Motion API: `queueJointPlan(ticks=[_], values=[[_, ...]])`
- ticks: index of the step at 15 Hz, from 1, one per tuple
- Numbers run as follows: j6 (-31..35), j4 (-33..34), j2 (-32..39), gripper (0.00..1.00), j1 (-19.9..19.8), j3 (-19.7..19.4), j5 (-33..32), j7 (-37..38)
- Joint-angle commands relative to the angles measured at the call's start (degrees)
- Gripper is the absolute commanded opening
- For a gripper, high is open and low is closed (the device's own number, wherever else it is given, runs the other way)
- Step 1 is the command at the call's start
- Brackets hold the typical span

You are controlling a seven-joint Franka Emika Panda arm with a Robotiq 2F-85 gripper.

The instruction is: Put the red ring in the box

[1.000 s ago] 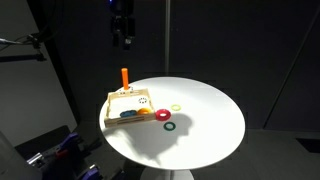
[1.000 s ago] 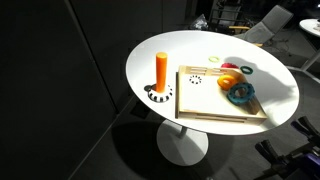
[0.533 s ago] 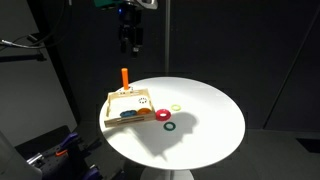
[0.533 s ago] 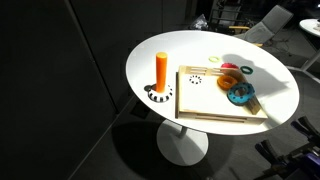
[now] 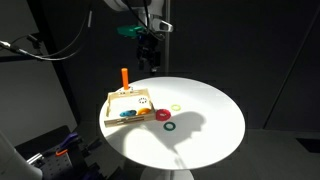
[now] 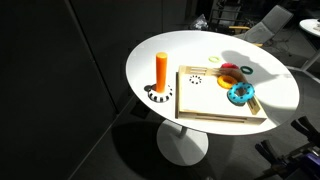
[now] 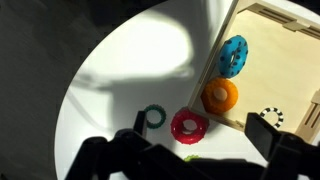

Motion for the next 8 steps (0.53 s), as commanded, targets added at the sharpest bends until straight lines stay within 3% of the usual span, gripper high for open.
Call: queueJointPlan(ticks=[1,8], values=[[4.52,1.11,5.15,1.0,-0.64,-0.64,-0.52,1.65],[12.71,4.23,17.62,1.0,-1.03,-2.07,-1.1,2.62]])
